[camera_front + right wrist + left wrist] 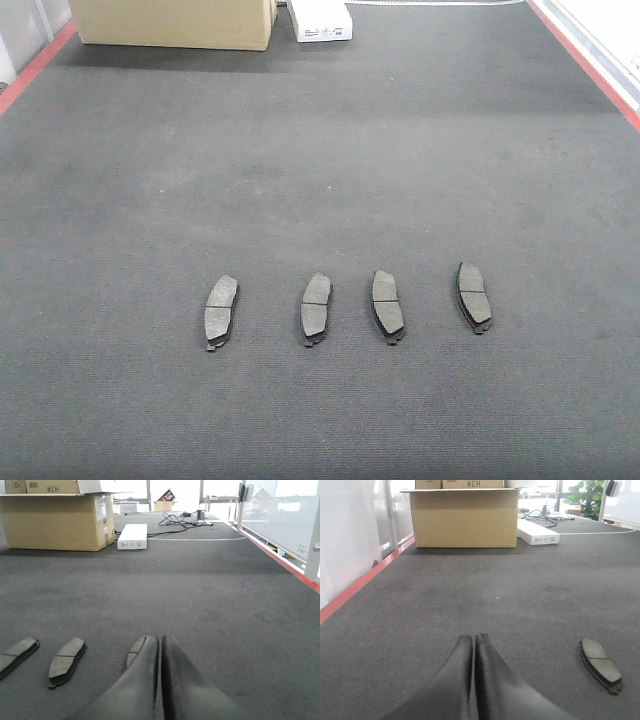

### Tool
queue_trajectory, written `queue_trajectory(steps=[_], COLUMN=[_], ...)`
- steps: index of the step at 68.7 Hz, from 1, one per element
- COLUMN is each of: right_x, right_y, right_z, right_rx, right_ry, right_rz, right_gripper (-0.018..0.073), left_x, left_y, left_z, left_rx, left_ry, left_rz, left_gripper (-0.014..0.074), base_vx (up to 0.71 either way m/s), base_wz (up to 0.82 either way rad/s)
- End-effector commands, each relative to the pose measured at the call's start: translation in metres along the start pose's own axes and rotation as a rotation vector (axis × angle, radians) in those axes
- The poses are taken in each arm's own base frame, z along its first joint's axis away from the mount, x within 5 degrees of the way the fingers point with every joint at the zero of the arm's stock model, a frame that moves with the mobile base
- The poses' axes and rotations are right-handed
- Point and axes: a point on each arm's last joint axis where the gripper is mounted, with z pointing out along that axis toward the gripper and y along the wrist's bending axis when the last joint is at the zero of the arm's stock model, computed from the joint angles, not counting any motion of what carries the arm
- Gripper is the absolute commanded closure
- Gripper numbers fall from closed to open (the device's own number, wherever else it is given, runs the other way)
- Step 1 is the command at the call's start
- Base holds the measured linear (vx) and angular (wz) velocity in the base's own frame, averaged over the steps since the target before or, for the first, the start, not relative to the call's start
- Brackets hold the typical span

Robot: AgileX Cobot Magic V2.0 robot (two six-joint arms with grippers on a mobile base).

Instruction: Move and align brake pads A on conveyor

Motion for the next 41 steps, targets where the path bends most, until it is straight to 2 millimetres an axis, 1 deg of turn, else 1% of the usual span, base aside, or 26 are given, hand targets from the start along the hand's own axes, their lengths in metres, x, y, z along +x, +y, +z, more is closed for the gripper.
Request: queue_trajectory(steps=[1,41], right_x=[-0.0007,-0.0007], right_y=[-0.0003,-0.0003], right_z=[-0.0002,-0.0002], right_rx=[0.005,0.005], right_ry=[-0.065,-0.065], right_rz=[-0.016,-0.016], right_gripper=[0.0562,0.0562], left_x=[-0.0136,-0.0136], left_y=[0.0003,0.0003], left_z=[-0.0026,-0.0026], left_rx=[-0.003,-0.003], left_ry=[-0.104,-0.104], left_rz=[-0.005,-0.005], left_gripper=[0.0602,0.0602], base_vx=[0.00,0.00], base_wz=[0.00,0.00])
